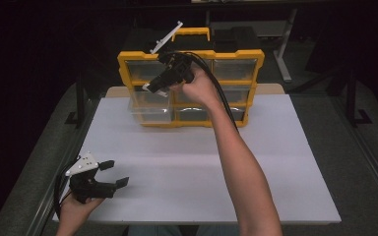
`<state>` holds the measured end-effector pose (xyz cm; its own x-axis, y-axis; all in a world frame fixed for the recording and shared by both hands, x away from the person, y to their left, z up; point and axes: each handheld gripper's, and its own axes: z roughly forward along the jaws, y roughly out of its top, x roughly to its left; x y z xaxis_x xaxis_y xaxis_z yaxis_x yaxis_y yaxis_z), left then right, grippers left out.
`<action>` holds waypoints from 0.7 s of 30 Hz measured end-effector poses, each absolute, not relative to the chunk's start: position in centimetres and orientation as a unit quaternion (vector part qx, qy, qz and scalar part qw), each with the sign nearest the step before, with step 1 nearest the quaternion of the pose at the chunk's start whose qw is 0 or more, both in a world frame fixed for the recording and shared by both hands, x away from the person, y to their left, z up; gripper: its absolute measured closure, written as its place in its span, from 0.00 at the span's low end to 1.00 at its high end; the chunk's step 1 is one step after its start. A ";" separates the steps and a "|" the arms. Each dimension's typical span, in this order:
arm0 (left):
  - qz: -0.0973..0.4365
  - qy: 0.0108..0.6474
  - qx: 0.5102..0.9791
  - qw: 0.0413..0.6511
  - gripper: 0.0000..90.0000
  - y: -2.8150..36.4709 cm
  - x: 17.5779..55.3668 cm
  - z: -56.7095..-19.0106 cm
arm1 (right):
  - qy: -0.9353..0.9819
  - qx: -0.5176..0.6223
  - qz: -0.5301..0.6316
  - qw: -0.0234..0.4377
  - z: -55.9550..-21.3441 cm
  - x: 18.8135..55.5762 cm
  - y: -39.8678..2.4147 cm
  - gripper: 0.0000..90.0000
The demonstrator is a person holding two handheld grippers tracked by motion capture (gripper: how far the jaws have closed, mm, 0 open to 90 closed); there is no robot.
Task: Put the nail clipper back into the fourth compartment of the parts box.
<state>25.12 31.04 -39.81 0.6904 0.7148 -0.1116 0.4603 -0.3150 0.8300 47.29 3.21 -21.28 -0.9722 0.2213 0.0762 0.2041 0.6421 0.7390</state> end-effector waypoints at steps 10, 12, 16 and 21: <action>0.139 0.364 0.801 0.455 0.17 30.8 25.2 -39.9 | 0.907 0.116 0.405 0.007 -22.6 48.2 3.9 0.84; 0.141 0.362 0.803 0.452 0.17 30.9 25.2 -39.9 | 0.909 0.114 0.401 0.012 -22.9 48.3 4.1 0.84; 0.141 0.364 0.800 0.455 0.17 31.0 25.2 -39.9 | 0.911 0.117 0.396 0.009 -23.5 48.5 4.3 0.84; 0.141 0.367 0.799 0.454 0.17 31.1 25.2 -39.9 | 0.914 0.116 0.388 0.008 -24.2 48.7 5.0 0.84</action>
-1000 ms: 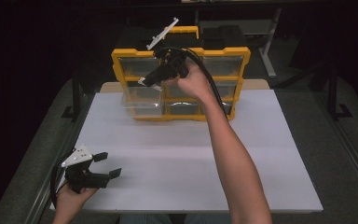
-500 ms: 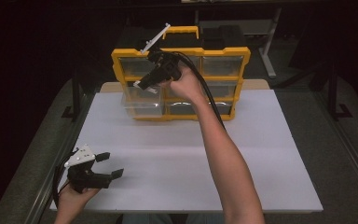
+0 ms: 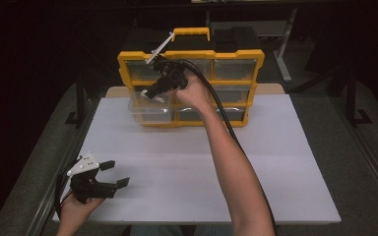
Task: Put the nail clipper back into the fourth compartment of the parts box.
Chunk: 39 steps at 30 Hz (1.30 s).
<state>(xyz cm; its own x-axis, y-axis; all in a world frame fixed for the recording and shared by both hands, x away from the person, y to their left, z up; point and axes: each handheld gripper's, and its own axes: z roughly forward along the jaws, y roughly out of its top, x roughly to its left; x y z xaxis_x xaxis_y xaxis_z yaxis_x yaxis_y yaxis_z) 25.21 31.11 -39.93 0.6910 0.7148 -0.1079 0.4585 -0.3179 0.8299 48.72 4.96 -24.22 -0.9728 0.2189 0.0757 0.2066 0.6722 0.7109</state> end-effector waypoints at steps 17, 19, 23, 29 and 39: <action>0.136 0.365 0.803 0.452 0.17 31.2 25.3 -40.1 | 0.895 0.137 0.425 0.016 -24.0 48.1 2.4 0.71; 0.137 0.363 0.803 0.452 0.17 31.0 25.3 -40.1 | 0.889 0.145 0.434 0.009 -23.8 47.7 1.5 0.67; 0.138 0.360 0.805 0.451 0.17 30.8 25.2 -40.1 | 0.881 0.149 0.449 0.014 -23.6 47.1 -0.3 0.59; 0.142 0.357 0.809 0.445 0.17 30.8 25.3 -40.1 | 0.877 0.161 0.452 0.012 -23.7 46.3 -1.9 0.43; 0.138 0.354 0.810 0.446 0.17 30.8 25.2 -40.1 | 0.858 0.187 0.477 0.021 -24.8 44.5 -5.4 0.28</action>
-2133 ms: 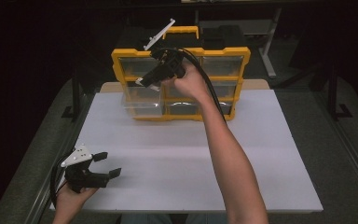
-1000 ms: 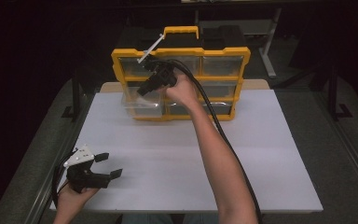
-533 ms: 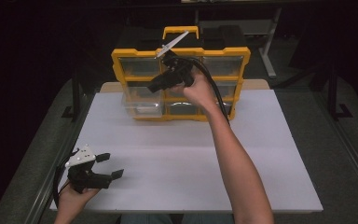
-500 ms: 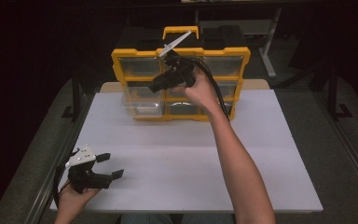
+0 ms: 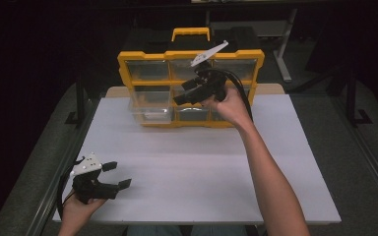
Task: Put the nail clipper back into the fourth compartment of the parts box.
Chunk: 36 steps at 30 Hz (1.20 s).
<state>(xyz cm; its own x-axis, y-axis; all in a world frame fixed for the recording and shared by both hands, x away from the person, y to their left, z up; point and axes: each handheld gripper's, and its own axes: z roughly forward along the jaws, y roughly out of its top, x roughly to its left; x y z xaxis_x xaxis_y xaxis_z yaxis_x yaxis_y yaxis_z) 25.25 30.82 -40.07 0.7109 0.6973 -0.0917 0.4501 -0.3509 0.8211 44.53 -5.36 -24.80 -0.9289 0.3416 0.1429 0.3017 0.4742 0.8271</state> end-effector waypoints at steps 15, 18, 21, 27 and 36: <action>0.138 0.362 0.805 0.449 0.17 31.1 25.4 -40.2 | 0.838 0.214 0.500 0.027 -27.1 42.9 -9.7 0.22; 0.137 0.360 0.806 0.448 0.17 31.0 25.5 -40.3 | 0.837 0.219 0.500 0.031 -27.4 42.7 -10.3 0.22; 0.136 0.361 0.807 0.448 0.18 30.8 25.5 -40.4 | 0.835 0.222 0.502 0.033 -27.8 42.4 -11.0 0.22; 0.135 0.358 0.808 0.448 0.17 30.7 25.6 -40.4 | 0.836 0.226 0.499 0.033 -28.6 42.1 -11.9 0.21; 0.133 0.359 0.808 0.447 0.18 30.8 25.5 -40.4 | 0.838 0.231 0.493 0.040 -29.5 41.4 -12.7 0.20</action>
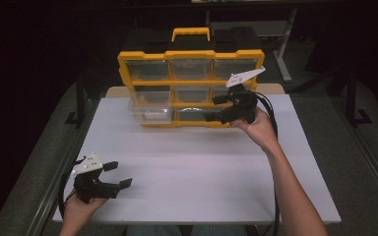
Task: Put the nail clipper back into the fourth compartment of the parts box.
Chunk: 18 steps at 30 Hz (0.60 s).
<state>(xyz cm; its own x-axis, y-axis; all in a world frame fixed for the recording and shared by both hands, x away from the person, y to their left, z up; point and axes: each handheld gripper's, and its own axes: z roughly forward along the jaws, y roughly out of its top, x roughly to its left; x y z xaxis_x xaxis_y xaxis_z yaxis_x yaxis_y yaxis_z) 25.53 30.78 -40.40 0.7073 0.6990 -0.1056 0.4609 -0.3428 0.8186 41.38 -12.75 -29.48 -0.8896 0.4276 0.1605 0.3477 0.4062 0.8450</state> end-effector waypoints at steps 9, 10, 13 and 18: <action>0.132 0.361 0.804 0.454 0.17 30.8 25.5 -40.3 | 0.834 0.243 0.493 0.047 -30.5 40.8 -13.9 0.19; 0.132 0.361 0.804 0.454 0.17 30.8 25.5 -40.3 | 0.834 0.243 0.493 0.047 -30.5 40.8 -13.9 0.19; 0.130 0.360 0.807 0.450 0.17 30.7 25.6 -40.3 | 0.833 0.249 0.492 0.044 -31.5 40.6 -14.4 0.19; 0.134 0.359 0.808 0.449 0.18 30.8 25.6 -40.4 | 0.834 0.250 0.491 0.048 -32.3 40.3 -14.7 0.19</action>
<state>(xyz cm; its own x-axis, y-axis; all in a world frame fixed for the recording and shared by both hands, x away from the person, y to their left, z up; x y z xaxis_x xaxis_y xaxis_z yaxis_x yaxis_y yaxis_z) 25.59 30.83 -40.37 0.7072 0.6991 -0.1057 0.4592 -0.3404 0.8206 40.27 -14.68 -32.32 -0.8708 0.4629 0.1658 0.3697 0.3940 0.8415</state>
